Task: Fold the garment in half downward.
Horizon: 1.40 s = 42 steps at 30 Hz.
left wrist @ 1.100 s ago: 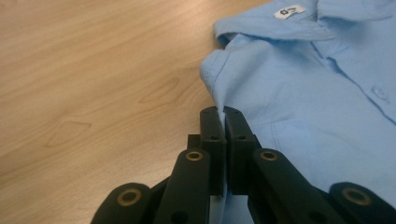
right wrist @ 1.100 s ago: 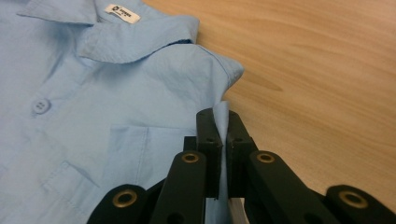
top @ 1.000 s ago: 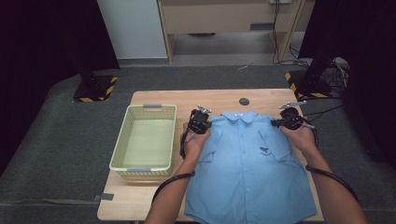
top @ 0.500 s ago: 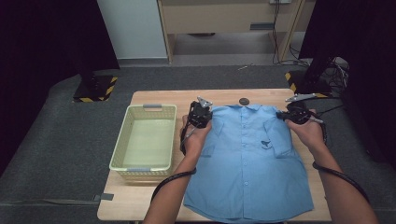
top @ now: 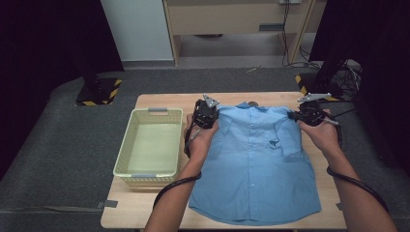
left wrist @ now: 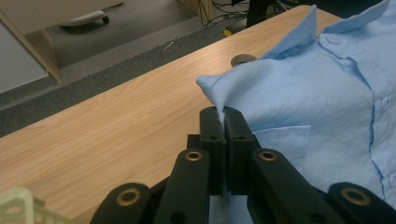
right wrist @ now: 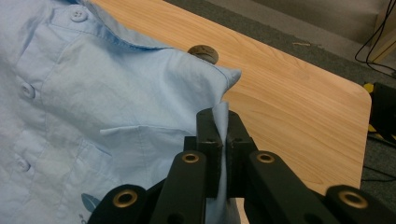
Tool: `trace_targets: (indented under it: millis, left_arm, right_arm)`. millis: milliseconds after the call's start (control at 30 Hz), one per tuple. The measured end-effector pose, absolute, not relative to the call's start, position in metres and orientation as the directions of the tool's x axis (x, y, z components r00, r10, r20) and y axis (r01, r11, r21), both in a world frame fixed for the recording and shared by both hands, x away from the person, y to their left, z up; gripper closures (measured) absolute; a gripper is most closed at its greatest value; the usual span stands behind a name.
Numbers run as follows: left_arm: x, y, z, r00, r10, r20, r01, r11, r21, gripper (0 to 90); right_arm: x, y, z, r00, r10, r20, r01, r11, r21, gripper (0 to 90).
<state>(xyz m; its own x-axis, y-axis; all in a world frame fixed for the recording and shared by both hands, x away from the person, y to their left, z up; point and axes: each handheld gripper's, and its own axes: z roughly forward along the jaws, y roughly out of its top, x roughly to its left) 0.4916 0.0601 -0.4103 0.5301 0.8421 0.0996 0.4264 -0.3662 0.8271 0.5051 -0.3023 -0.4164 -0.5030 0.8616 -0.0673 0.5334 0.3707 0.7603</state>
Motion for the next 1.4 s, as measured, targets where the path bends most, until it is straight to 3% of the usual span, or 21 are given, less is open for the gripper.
trace_targets:
  millis: [400, 1133, 1400]
  left_arm:
    - [0.456, 0.065, -0.417, 0.566, 0.809, 0.156, 0.391, -0.430, 0.814, 88.8]
    - [0.380, 0.079, -0.439, 0.662, 0.733, 0.157, 0.354, -0.491, 0.796, 88.6]
    - [0.354, 0.082, -0.462, 0.697, 0.703, 0.142, 0.369, -0.521, 0.770, 88.6]
  right_arm:
    - [0.461, -0.304, -0.419, -0.538, 0.840, -0.075, 0.483, 0.380, 0.789, 88.1]
    - [0.369, -0.311, -0.437, -0.591, 0.803, -0.074, 0.409, 0.377, 0.831, 87.8]
    - [0.331, -0.312, -0.460, -0.619, 0.783, -0.050, 0.412, 0.378, 0.829, 87.6]
